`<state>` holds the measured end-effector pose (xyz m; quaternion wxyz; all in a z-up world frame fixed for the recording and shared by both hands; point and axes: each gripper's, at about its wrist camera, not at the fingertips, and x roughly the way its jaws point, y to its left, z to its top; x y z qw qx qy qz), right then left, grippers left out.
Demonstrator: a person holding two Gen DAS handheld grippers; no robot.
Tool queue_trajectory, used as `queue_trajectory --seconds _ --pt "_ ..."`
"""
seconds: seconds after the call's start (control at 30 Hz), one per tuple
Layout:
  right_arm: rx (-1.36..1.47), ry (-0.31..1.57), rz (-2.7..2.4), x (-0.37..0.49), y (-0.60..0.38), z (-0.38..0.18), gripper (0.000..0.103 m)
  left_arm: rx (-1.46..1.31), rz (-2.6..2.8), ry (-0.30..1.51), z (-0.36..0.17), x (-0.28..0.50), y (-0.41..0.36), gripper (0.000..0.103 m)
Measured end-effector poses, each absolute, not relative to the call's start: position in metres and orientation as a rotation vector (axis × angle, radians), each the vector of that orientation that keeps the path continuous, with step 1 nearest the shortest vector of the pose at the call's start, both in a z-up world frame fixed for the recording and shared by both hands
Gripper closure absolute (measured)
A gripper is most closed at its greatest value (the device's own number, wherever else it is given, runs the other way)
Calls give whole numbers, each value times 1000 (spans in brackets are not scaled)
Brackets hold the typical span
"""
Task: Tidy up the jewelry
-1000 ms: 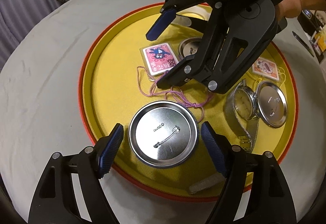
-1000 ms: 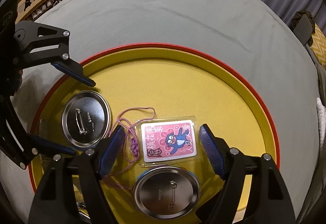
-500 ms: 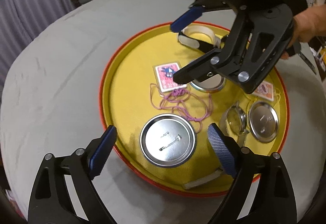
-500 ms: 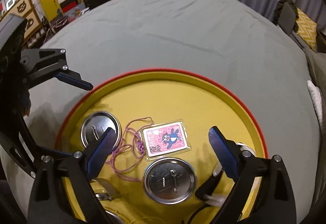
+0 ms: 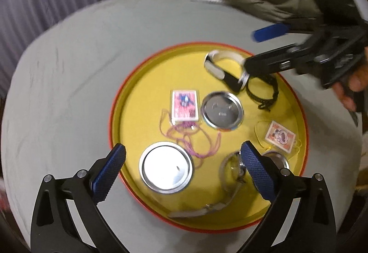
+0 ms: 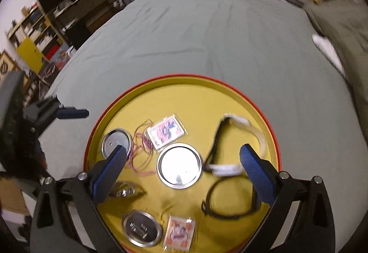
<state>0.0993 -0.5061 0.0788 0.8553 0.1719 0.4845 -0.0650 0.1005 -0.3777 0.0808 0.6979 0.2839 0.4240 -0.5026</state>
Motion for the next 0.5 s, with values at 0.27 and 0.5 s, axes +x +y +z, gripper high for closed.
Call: queue_trajectory --seconds 0.27,0.5 --pt "446 994 -169 69 -513 90 8 537 -1061 1003 85 85 -381 6" --pt "404 991 -235 57 -514 88 8 488 -1009 1050 80 79 -388 6"
